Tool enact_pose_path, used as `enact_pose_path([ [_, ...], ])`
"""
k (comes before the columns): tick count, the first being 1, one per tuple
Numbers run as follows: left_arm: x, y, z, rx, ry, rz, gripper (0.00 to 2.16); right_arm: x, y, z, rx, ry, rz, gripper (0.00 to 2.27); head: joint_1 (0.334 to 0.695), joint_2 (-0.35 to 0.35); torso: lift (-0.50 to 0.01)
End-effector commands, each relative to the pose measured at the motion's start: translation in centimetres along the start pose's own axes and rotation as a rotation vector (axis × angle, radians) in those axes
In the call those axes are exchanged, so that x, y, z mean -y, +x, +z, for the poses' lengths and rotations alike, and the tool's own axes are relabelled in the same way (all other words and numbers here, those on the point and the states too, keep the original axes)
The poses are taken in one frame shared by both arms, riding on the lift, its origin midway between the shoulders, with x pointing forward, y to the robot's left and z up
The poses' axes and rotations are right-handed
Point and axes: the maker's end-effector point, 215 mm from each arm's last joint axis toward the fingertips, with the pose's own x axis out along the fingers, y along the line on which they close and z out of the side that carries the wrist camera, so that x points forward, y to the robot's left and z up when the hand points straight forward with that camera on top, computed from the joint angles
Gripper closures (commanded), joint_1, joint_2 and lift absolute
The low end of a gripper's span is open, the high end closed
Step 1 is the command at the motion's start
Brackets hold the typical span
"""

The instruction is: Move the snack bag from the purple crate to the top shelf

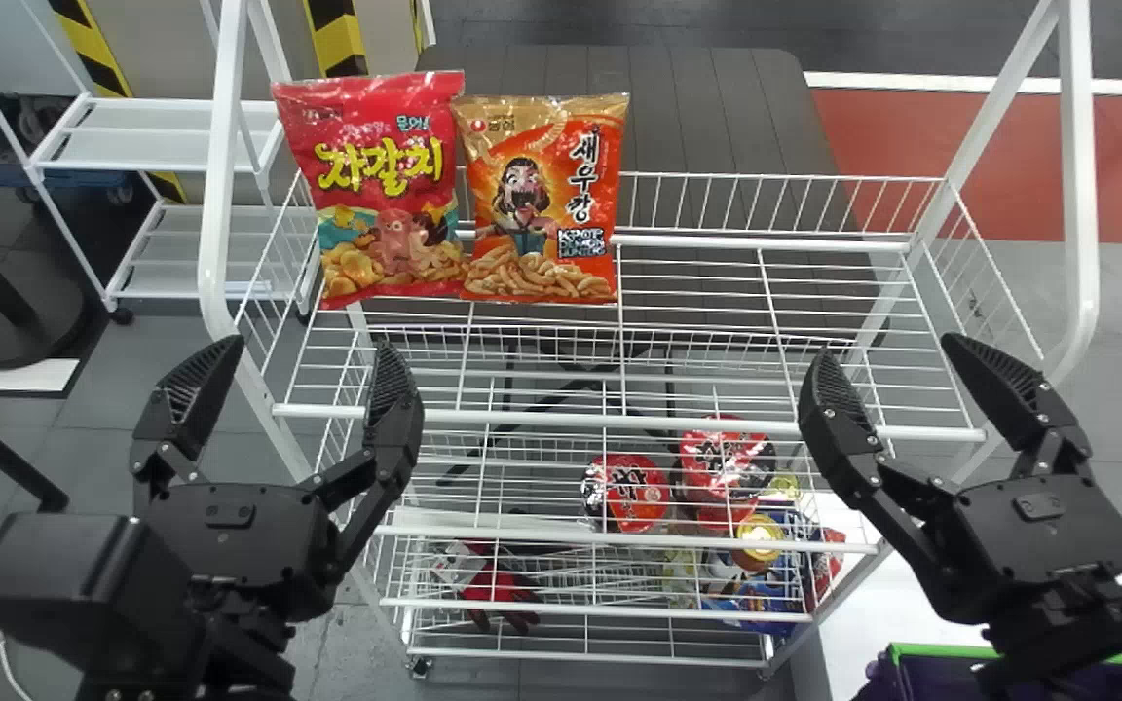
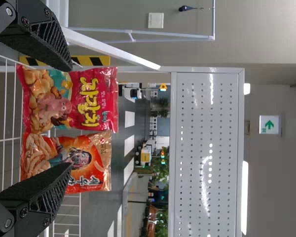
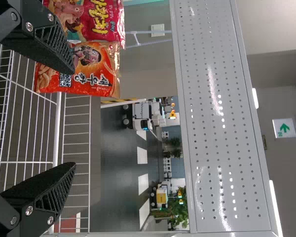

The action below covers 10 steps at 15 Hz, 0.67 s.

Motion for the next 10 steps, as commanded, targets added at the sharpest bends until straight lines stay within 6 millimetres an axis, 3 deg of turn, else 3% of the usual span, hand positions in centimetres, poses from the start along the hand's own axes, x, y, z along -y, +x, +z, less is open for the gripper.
enact_pose_path([
  [1,0.04,-0.15,0.21,0.003,-0.002,0.0,0.15,-0.04,-0.04,0.0,0.0,0.0,0.001,0.17,0.695,-0.003,0.0],
  [10,0.02,-0.55,0.67,0.007,0.006,0.004,0.15,-0.2,-0.26,0.36,0.005,0.003,0.006,0.17,0.695,-0.002,0.0],
])
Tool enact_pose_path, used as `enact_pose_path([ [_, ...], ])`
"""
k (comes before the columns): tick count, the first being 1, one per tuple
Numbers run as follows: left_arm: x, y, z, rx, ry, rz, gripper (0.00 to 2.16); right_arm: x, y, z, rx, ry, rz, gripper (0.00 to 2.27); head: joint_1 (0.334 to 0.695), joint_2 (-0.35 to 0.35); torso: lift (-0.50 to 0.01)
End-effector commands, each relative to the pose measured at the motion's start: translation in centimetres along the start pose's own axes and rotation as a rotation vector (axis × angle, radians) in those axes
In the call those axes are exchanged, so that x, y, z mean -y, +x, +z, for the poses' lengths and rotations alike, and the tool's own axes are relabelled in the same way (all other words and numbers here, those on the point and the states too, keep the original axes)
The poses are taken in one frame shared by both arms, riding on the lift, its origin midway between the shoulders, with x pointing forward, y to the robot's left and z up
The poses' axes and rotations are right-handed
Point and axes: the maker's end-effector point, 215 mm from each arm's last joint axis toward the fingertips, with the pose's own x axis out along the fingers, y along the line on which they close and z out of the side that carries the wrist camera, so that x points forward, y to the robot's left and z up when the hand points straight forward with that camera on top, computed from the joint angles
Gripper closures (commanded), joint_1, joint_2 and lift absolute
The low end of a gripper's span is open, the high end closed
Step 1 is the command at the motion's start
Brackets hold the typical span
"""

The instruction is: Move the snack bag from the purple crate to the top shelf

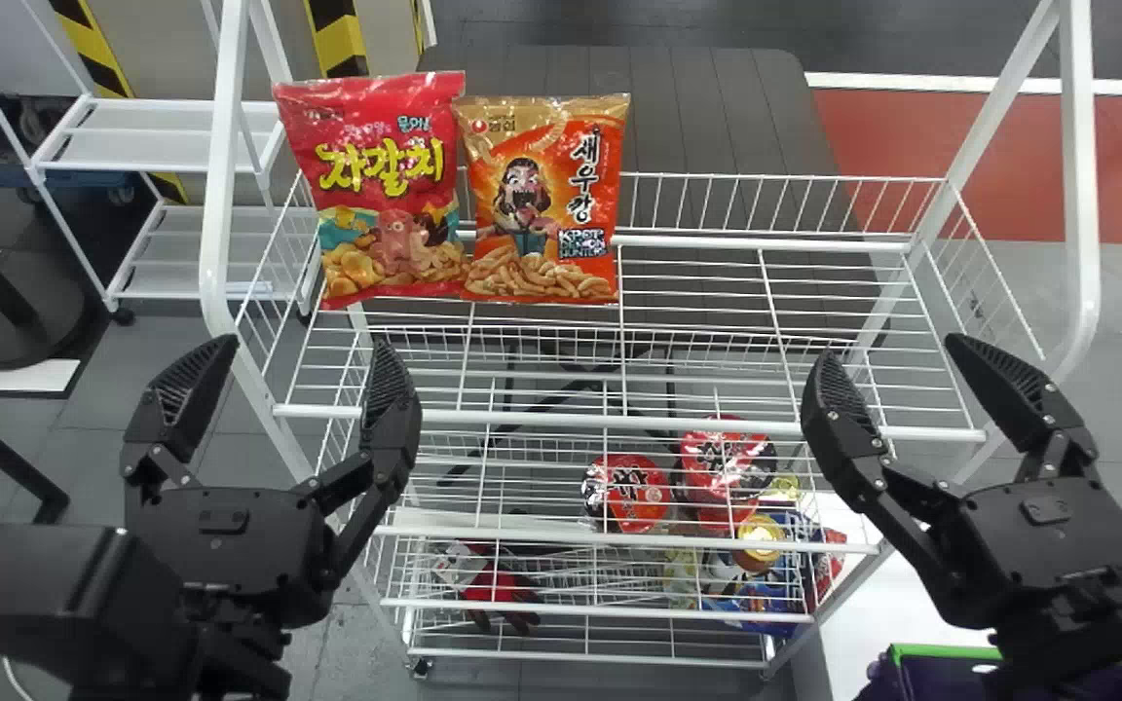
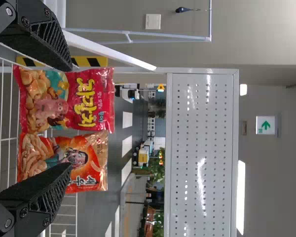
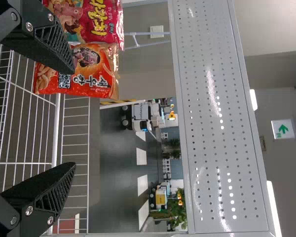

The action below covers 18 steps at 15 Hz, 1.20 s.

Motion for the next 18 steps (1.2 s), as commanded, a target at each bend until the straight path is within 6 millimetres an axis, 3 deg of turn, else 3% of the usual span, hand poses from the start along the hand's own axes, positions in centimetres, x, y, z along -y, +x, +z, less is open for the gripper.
enact_pose_path([
  [1,0.0,-0.1,-0.1,-0.002,0.007,-0.001,0.15,0.0,0.0,0.0,0.0,0.001,0.001,0.17,0.695,-0.001,0.0],
  [10,0.0,-0.2,0.1,0.001,0.005,0.001,0.15,0.0,-0.1,-0.1,-0.004,0.005,0.007,0.17,0.695,0.001,0.0],
  [13,0.0,-0.2,0.1,0.001,0.005,0.001,0.15,0.2,-0.1,-2.3,-0.084,0.033,0.003,0.17,0.695,-0.004,-0.015],
  [18,0.0,-0.2,-0.1,-0.003,0.0,0.002,0.15,0.5,-0.1,-2.2,-0.079,0.032,-0.003,0.17,0.695,-0.004,-0.036],
])
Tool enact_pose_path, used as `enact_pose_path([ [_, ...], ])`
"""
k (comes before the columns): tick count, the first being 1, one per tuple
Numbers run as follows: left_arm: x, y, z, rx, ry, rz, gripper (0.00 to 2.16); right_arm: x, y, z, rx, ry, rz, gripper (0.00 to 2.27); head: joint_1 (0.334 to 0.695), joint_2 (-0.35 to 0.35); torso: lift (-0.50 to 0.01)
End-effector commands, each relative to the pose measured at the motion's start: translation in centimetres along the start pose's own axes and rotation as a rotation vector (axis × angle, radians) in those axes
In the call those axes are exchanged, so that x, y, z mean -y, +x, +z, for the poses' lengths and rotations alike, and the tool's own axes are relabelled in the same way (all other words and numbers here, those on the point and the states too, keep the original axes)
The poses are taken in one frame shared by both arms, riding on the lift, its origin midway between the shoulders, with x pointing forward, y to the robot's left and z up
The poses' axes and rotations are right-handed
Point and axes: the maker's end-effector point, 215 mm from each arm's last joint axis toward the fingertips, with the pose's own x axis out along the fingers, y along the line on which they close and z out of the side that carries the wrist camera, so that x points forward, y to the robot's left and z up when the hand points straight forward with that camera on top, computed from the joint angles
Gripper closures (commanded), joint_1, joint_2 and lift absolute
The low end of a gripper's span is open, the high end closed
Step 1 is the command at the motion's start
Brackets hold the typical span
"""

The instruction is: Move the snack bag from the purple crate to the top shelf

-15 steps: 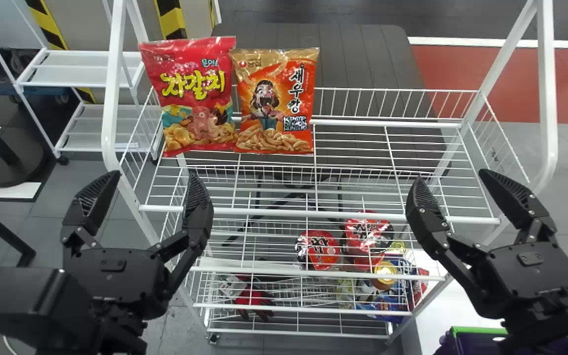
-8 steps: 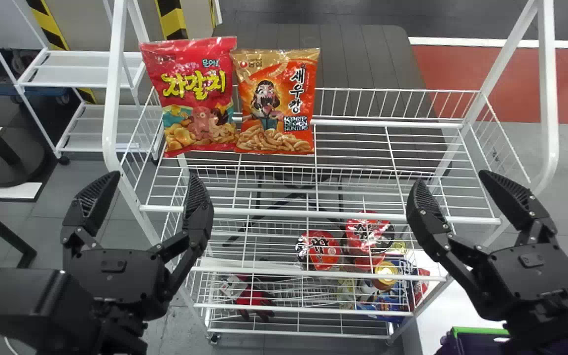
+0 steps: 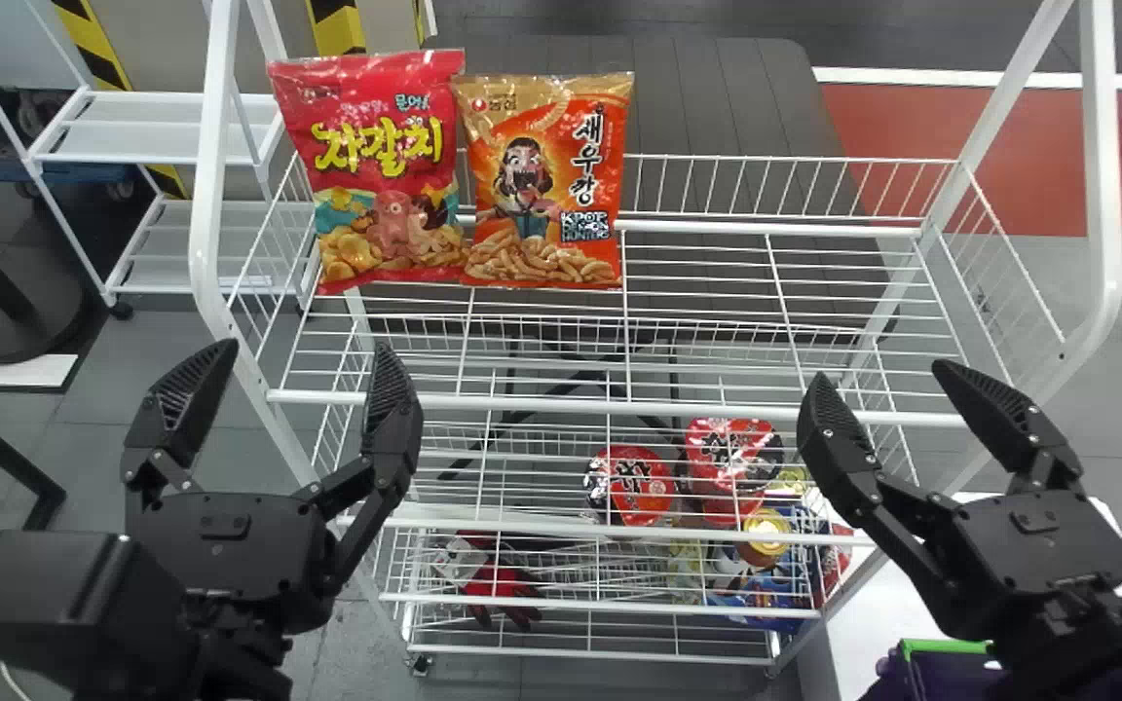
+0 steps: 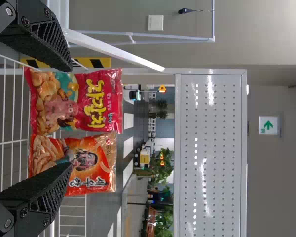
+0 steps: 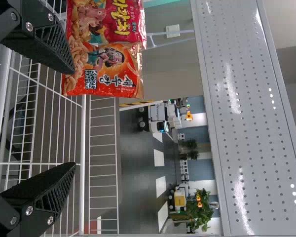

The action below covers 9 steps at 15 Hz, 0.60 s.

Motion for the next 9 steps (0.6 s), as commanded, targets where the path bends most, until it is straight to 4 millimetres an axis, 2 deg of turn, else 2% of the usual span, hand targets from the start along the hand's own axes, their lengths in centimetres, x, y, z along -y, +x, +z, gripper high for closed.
enact_pose_path([
  [1,0.03,0.0,0.01,0.0,-0.002,0.0,0.15,0.15,-0.02,0.01,0.0,0.0,-0.003,0.17,0.695,-0.005,-0.04],
  [9,0.07,-0.03,0.03,0.006,-0.005,-0.002,0.15,0.73,-0.51,-0.72,-0.017,-0.005,-0.012,0.17,0.695,-0.014,-0.072],
])
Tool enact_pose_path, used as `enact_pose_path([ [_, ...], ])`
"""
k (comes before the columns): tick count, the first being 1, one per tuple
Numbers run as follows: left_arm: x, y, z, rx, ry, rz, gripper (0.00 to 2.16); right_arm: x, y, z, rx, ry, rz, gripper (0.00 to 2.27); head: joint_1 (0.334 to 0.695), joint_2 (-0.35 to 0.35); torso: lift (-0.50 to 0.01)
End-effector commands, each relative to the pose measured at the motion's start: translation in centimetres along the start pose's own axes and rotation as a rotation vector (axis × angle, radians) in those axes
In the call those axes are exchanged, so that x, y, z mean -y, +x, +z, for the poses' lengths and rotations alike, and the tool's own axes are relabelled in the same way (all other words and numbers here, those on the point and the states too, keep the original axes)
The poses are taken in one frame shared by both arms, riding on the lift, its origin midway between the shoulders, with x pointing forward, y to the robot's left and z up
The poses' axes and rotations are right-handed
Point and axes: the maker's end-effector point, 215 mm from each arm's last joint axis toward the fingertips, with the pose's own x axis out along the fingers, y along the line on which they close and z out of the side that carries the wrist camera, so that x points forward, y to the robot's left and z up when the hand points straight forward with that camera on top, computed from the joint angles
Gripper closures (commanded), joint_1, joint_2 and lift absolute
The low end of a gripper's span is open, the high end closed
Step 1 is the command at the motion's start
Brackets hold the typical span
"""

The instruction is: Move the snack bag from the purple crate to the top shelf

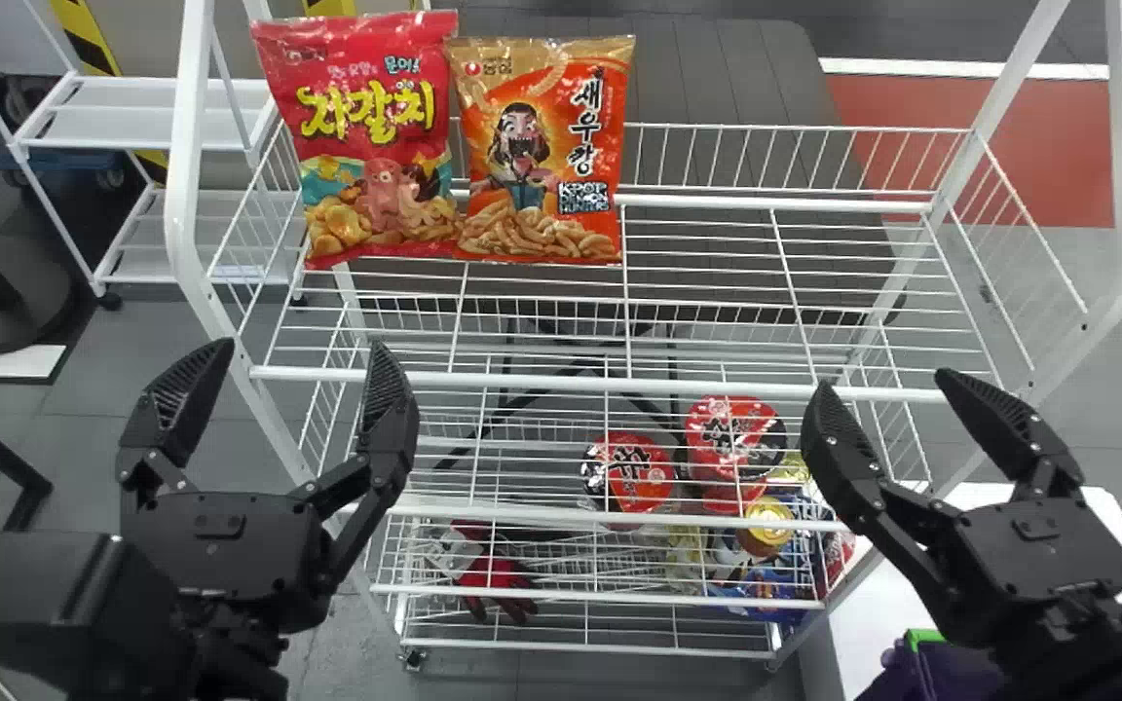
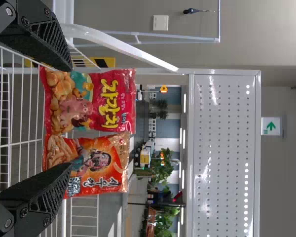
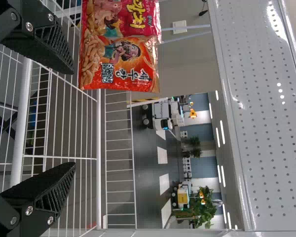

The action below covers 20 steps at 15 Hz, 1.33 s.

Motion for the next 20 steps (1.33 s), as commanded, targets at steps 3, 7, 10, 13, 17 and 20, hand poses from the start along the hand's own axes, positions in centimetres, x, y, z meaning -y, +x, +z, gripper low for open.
enact_pose_path([
  [3,0.1,0.0,-0.1,0.002,-0.001,-0.001,0.15,0.0,-0.1,0.1,0.005,-0.003,0.0,0.17,0.695,-0.018,-0.084],
  [7,0.1,-0.1,-0.1,0.001,-0.001,-0.001,0.15,0.0,-0.1,0.2,0.008,-0.004,0.001,0.17,0.695,-0.019,-0.099],
  [10,0.1,-0.1,0.1,0.004,-0.002,-0.001,0.15,-0.1,-0.2,0.6,0.02,-0.006,0.003,0.17,0.695,-0.018,-0.112],
  [13,0.2,-0.1,0.0,0.001,-0.002,-0.003,0.15,-0.1,-0.2,0.6,0.019,-0.012,0.003,0.17,0.695,-0.018,-0.124],
  [17,0.2,-0.1,-0.4,-0.007,-0.003,-0.003,0.15,-0.2,-0.2,1.2,0.043,-0.014,0.005,0.17,0.695,-0.019,-0.139],
  [20,0.2,-0.1,-0.4,-0.006,-0.007,-0.002,0.15,-0.5,-0.1,1.2,0.042,-0.012,0.009,0.18,0.695,-0.017,-0.151],
])
